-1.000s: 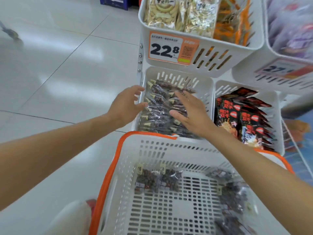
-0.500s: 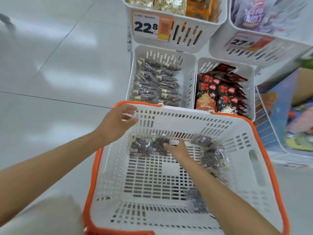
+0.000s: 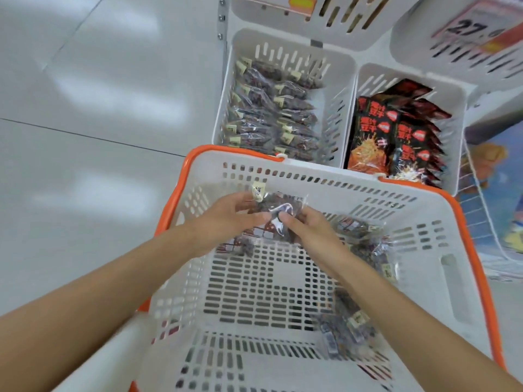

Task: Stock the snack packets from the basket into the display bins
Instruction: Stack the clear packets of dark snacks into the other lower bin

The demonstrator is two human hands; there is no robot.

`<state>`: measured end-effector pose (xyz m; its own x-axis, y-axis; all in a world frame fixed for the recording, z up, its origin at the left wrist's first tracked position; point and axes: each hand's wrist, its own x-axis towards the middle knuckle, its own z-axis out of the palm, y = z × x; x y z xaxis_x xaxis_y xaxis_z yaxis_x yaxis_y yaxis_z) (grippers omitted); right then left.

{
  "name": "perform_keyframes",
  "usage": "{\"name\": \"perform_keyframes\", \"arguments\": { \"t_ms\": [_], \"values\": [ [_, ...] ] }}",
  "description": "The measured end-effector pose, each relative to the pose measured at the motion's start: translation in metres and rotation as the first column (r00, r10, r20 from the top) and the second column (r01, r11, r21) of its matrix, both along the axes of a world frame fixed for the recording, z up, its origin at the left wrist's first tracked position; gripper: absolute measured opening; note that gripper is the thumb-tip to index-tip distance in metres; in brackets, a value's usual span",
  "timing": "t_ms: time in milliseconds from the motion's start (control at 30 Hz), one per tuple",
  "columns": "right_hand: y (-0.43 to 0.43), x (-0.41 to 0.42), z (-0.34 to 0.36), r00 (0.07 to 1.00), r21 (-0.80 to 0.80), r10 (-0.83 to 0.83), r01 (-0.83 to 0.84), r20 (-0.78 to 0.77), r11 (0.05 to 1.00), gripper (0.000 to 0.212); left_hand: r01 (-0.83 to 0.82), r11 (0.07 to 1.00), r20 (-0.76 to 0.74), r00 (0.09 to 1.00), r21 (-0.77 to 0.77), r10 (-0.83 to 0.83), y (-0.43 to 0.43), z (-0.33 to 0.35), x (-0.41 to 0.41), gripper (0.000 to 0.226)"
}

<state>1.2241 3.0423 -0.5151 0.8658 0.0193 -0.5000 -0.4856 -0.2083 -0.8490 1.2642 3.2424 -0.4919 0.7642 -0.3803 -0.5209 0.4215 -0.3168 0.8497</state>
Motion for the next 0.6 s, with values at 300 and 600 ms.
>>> {"name": "perform_keyframes", "arguments": {
  "t_ms": [300, 600],
  "values": [
    [0.031, 0.013, -0.083, 0.907, -0.335, 0.413, -0.415, -0.080, 0.846, 0.077, -0.227, 0.968, 0.344, 0.922, 0.102, 0.180, 0.029, 0.007, 0.002, 0.023],
    [0.049, 0.011, -0.128, 0.924, -0.645, 0.369, -0.222, 0.101, 0.732, 0.073, -0.268, 0.958, 0.395, 0.894, 0.099, 0.209, 0.024, 0.007, 0.002, 0.026]
  ]
}}
